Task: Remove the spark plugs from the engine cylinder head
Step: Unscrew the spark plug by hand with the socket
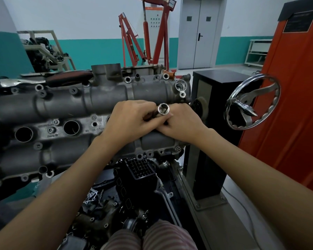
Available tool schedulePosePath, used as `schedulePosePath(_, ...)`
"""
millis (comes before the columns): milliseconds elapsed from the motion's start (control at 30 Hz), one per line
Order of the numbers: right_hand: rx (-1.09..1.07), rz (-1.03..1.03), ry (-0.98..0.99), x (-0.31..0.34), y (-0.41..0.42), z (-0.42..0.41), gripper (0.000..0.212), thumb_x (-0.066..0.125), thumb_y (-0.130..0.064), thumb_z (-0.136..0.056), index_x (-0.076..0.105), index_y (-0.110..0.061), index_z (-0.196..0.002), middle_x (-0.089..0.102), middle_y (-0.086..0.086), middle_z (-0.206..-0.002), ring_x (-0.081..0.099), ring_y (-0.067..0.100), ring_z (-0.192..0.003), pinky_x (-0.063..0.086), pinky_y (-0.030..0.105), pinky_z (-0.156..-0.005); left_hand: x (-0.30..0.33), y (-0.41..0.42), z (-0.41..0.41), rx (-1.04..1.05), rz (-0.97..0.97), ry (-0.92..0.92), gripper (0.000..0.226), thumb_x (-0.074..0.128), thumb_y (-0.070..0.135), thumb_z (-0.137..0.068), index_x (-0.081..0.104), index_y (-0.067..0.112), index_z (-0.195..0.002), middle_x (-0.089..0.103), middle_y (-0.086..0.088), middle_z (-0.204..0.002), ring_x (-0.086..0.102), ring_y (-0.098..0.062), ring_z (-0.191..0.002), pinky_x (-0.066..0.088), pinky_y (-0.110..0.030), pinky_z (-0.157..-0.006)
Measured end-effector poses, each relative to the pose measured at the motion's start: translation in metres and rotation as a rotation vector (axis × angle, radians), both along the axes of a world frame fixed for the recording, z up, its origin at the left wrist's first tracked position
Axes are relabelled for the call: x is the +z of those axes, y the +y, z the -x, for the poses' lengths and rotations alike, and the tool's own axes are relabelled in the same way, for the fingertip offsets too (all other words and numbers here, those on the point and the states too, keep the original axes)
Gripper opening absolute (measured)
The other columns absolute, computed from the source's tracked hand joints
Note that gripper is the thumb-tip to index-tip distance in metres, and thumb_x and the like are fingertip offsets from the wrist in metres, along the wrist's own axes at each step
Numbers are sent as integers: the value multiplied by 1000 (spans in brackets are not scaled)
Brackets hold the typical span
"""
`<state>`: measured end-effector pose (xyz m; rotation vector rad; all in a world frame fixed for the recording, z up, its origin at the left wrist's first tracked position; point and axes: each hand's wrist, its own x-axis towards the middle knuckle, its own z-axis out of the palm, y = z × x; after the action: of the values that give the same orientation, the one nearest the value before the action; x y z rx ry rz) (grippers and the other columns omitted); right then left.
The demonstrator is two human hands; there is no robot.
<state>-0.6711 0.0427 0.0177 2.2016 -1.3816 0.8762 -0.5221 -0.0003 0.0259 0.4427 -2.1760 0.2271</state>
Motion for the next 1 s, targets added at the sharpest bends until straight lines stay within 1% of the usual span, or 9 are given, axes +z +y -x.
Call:
schedulePosePath(133, -7, -26, 15, 1, 0, 0, 49, 31, -43, -78, 65, -10, -82, 64, 3, -66, 59, 23, -59, 27, 24, -53, 0, 1, -1, -3, -46, -21, 57, 44, 51, -85, 56, 3, -57, 56, -4, -52, 51, -20, -48, 40, -39, -45)
schedulePosePath(200, -10, -38, 24, 1, -1, 1, 53, 27, -47, -78, 66, -12, -86, 65, 2, -70, 60, 21, -63, 28, 24, -54, 1, 3, -1, -22, -63, -22, 56, 44, 50, -85, 57, 2, -60, 56, -3, -54, 52, -20, -50, 41, -39, -46)
schedulePosePath(333, -6, -31, 31, 1, -2, 1, 49, 30, -46, -79, 62, -9, -84, 63, 3, -68, 58, 22, -60, 27, 24, -52, 3, 5, -2, -57, -35, -14, 40, 47, 39, -84, 47, 6, -61, 42, 6, -53, 43, -16, -46, 37, -34, -42)
schedulePosePath(533, 17, -40, -14, 1, -1, 0, 46, 34, -46, -76, 57, -7, -83, 61, 3, -66, 58, 23, -57, 35, 25, -48, 2, 6, 0, -28, -21, 23, 21, 48, 29, -80, 50, 18, -62, 44, 11, -56, 41, -11, -48, 34, -26, -44)
schedulePosePath(567, 5, -55, -18, 1, -2, 0, 47, 33, -48, -76, 56, -9, -84, 62, 2, -67, 59, 22, -59, 38, 27, -48, 2, 5, 0, -37, -11, 33, 23, 49, 29, -81, 48, 20, -60, 45, 10, -52, 40, -10, -46, 33, -25, -43)
schedulePosePath(633, -23, -76, -14, 1, -3, 1, 45, 32, -52, -75, 52, -12, -82, 61, -1, -65, 59, 21, -59, 40, 28, -49, 0, 3, -1, -45, -6, 38, 36, 50, 32, -85, 53, 12, -55, 50, 3, -46, 44, -14, -42, 35, -28, -40)
schedulePosePath(733, -27, -63, -9, 0, -3, 2, 46, 32, -52, -75, 59, -13, -72, 62, 2, -60, 58, 21, -56, 30, 24, -50, -1, 1, -2, -11, 3, 13, 53, 47, 43, -88, 62, 4, -56, 54, -4, -46, 51, -19, -42, 39, -36, -41)
schedulePosePath(867, -20, -27, 8, 1, -1, 1, 44, 33, -41, -79, 62, -10, -68, 61, 7, -58, 56, 26, -53, 27, 25, -50, 0, 1, -2, -36, 2, 18, 51, 49, 42, -87, 50, 4, -54, 46, 0, -45, 44, -18, -41, 36, -34, -40)
schedulePosePath(1000, -62, -76, 44, 1, -3, 1, 34, 46, -37, -85, 62, -7, -90, 65, 4, -73, 61, 25, -65, 42, 32, -53, 2, 3, -1, -47, -37, -4, 33, 49, 36, -82, 41, 11, -61, 39, 8, -52, 42, -16, -46, 36, -33, -42)
